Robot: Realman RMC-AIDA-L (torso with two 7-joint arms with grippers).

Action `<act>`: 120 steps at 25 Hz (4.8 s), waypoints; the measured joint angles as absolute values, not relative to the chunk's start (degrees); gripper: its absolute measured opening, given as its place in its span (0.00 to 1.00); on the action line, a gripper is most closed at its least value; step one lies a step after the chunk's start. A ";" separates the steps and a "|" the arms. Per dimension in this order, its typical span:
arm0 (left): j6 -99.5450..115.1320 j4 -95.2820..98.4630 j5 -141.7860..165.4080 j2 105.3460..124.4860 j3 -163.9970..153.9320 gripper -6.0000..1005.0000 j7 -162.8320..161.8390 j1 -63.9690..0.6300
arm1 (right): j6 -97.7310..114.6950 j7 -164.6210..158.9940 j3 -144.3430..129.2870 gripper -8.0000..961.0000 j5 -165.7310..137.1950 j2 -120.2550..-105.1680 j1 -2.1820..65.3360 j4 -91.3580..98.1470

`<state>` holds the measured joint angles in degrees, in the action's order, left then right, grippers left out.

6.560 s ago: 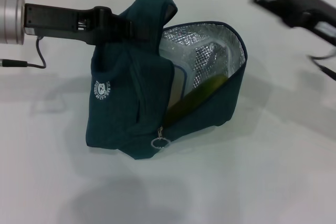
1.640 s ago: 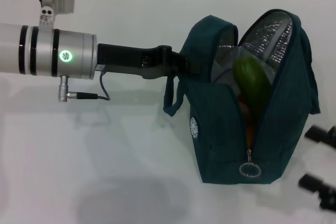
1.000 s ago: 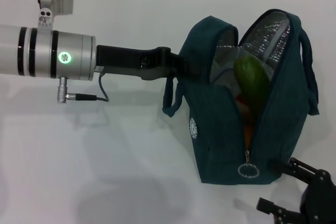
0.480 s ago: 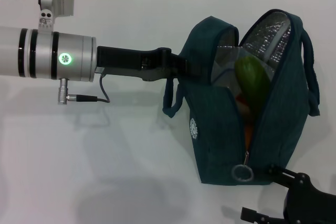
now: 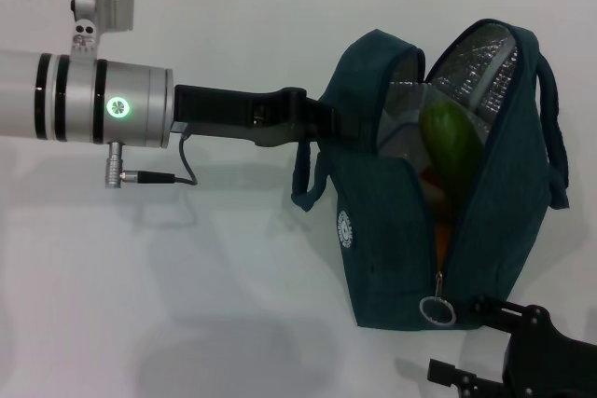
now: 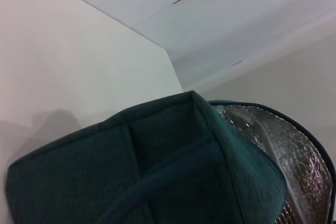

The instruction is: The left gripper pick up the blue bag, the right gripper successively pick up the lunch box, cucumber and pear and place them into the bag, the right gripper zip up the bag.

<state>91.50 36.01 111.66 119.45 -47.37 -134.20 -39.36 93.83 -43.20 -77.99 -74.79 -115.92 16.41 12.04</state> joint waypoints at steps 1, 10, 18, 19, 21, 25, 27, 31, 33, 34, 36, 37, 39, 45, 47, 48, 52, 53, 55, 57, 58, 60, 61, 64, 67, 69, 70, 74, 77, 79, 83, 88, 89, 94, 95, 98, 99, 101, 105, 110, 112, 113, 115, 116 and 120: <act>91.49 36.00 111.65 119.44 -47.37 0.05 -134.20 -39.33 | 93.76 -43.19 -77.98 0.85 -74.79 -115.92 16.43 12.01; 91.52 36.03 111.59 119.44 -47.60 0.05 -134.21 -39.31 | 92.62 -43.45 -77.85 0.41 -74.79 -115.92 16.53 12.09; 91.58 36.04 111.51 119.44 -48.11 0.05 -134.19 -39.35 | 91.68 -44.18 -77.74 0.23 -73.45 -115.92 16.92 12.15; 91.58 36.04 111.50 119.44 -48.29 0.05 -134.18 -39.40 | 91.38 -44.49 -77.79 0.21 -73.28 -115.92 17.04 12.13; 91.58 36.03 111.46 119.44 -48.63 0.05 -134.17 -39.45 | 91.09 -44.76 -77.85 0.15 -73.24 -115.92 17.10 12.22; 91.58 36.04 111.43 119.44 -48.79 0.05 -133.95 -39.46 | 91.02 -44.86 -77.79 0.02 -73.22 -115.93 17.15 12.35; 91.58 36.04 111.43 119.44 -48.79 0.05 -133.79 -39.44 | 91.00 -44.89 -77.67 0.02 -73.20 -115.92 17.20 12.36; 91.58 36.03 111.43 119.44 -48.78 0.05 -133.49 -39.35 | 90.97 -44.48 -77.76 0.02 -73.20 -115.92 17.15 12.31; 91.58 36.04 111.43 119.44 -48.74 0.05 -133.43 -39.34 | 91.22 -44.21 -77.66 0.02 -73.20 -115.83 16.88 12.21; 91.58 36.03 111.43 119.44 -48.72 0.05 -133.41 -39.33 | 91.49 -44.20 -77.56 0.02 -73.21 -115.77 16.70 12.19; 91.55 36.03 111.43 119.44 -48.65 0.05 -133.40 -39.32 | 92.25 -44.19 -77.40 0.02 -72.89 -115.58 16.09 12.16; 91.54 36.03 111.43 119.44 -48.62 0.05 -133.40 -39.32 | 92.73 -44.17 -77.37 0.02 -72.47 -115.50 15.73 12.12; 91.51 36.03 111.43 119.44 -48.56 0.05 -133.40 -39.27 | 93.82 -44.10 -77.30 0.01 -71.50 -115.35 14.76 12.08; 91.38 36.03 111.44 119.44 -48.58 0.05 -133.40 -39.20 | 96.93 -42.99 -75.39 0.01 -70.36 -115.22 13.32 11.54; 91.37 36.03 111.40 119.44 -48.49 0.05 -133.37 -39.13 | 98.10 -42.68 -74.53 0.01 -70.28 -115.22 13.24 11.02; 91.37 36.03 111.30 119.44 -48.45 0.05 -133.27 -39.08 | 98.77 -42.61 -73.89 0.01 -70.24 -115.22 13.15 10.78; 91.44 36.04 110.09 119.44 -48.52 0.05 -131.79 -38.75 | 100.29 -42.56 -72.42 0.01 -70.01 -115.22 13.03 10.53; 91.54 36.03 109.58 119.44 -48.62 0.05 -131.00 -38.63 | 100.62 -42.56 -72.28 0.01 -69.76 -115.22 13.10 10.51; 91.64 36.02 108.89 119.45 -48.66 0.05 -130.02 -38.36 | 101.11 -42.55 -72.18 0.01 -68.94 -115.25 13.17 10.43; 91.67 35.91 108.25 119.49 -48.68 0.05 -129.47 -37.97 | 101.54 -42.56 -72.17 0.01 -68.06 -115.30 13.26 10.36; 91.68 35.74 107.90 119.50 -48.68 0.05 -129.32 -37.72 | 101.75 -42.56 -72.16 0.02 -67.73 -115.30 13.33 10.33; 91.69 34.84 106.51 119.50 -48.64 0.05 -128.62 -37.26 | 102.09 -42.56 -72.16 0.02 -67.33 -115.33 13.50 10.31; 91.67 34.19 105.56 119.50 -48.56 0.05 -128.11 -37.03 | 102.19 -42.56 -72.16 0.02 -67.27 -115.35 13.57 10.31; 91.58 33.22 103.77 119.41 -48.45 0.06 -126.27 -36.43 | 102.26 -42.56 -72.16 0.02 -67.07 -115.38 13.89 10.28; 91.64 33.16 103.61 119.38 -48.65 0.15 -124.47 -36.20 | 102.23 -42.56 -72.23 0.02 -66.90 -115.45 14.06 10.26; 91.78 32.97 103.02 119.46 -48.72 0.21 -122.61 -36.15 | 102.15 -42.56 -72.25 0.02 -66.78 -115.48 14.07 10.22; 91.90 32.77 102.51 119.48 -48.72 0.24 -121.83 -36.10 | 102.12 -42.55 -72.24 0.02 -66.67 -115.48 14.08 10.21; 93.97 31.56 98.38 119.43 -48.58 0.41 -117.83 -35.57 | 102.23 -42.54 -72.24 0.02 -66.38 -115.48 14.19 10.26; 96.50 31.55 94.68 119.43 -48.62 0.54 -113.67 -34.47 | 102.35 -42.53 -72.24 0.02 -65.80 -115.49 14.31 10.40; 98.32 31.56 92.72 119.46 -48.68 0.63 -110.97 -33.76 | 102.64 -42.53 -72.25 0.02 -65.36 -115.49 14.36 10.51; 101.98 31.56 90.48 119.50 -48.69 0.72 -105.42 -31.99 | 103.92 -42.16 -72.25 0.02 -63.50 -115.49 14.33 10.65; 103.06 31.46 89.19 119.53 -48.71 0.79 -100.03 -29.31 | 106.76 -40.16 -72.25 0.01 -60.25 -115.49 14.51 10.53; 103.39 31.28 89.19 119.53 -48.72 0.78 -99.10 -29.01 | 107.15 -40.13 -72.25 0.01 -59.56 -115.50 14.74 10.73; 104.92 29.24 90.92 119.44 -49.14 0.77 -95.35 -28.70 | 108.91 -39.75 -72.25 0.01 -55.42 -115.61 16.83 11.14; 105.07 29.05 91.53 119.42 -49.31 0.77 -94.92 -28.63 | 109.12 -39.75 -72.25 0.01 -54.22 -115.63 17.52 11.14; 105.95 28.93 94.14 119.32 -50.28 0.77 -93.41 -28.49 | 108.95 -39.81 -72.24 0.01 -51.65 -115.65 19.50 11.15; 106.12 28.93 94.49 119.32 -50.38 0.77 -93.04 -28.42 | 108.63 -39.96 -72.24 0.01 -50.75 -115.62 20.61 11.14; 106.44 28.91 95.08 119.38 -50.47 0.77 -91.56 -27.82 | 108.38 -40.14 -72.24 0.01 -50.24 -115.52 22.58 10.93; 106.48 28.91 94.86 119.46 -50.09 0.77 -89.58 -26.41 | 106.92 -41.55 -72.30 0.01 -50.13 -115.56 25.59 10.99; 105.96 28.82 94.77 119.50 -49.90 0.76 -87.61 -25.28 | 104.60 -43.27 -72.76 0.01 -50.50 -115.73 28.86 11.17; 104.89 28.65 94.32 119.57 -49.72 0.76 -86.70 -25.04 | 103.92 -43.87 -73.07 0.01 -50.65 -115.82 30.54 11.16; 103.93 28.27 93.82 119.61 -49.68 0.75 -86.10 -24.95 | 103.71 -44.09 -73.26 0.01 -50.65 -115.88 31.19 11.16; 102.18 26.98 92.38 119.69 -49.67 0.75 -84.52 -24.89 | 103.48 -44.37 -73.43 0.01 -50.52 -115.99 32.03 11.16; 101.49 26.19 91.40 119.71 -49.67 0.75 -83.44 -24.93 | 103.39 -44.46 -73.46 0.01 -50.43 -116.08 32.25 11.16; 99.77 21.85 87.11 119.88 -49.91 0.74 -77.04 -25.47 | 103.19 -44.56 -73.38 0.01 -50.21 -116.21 32.34 10.89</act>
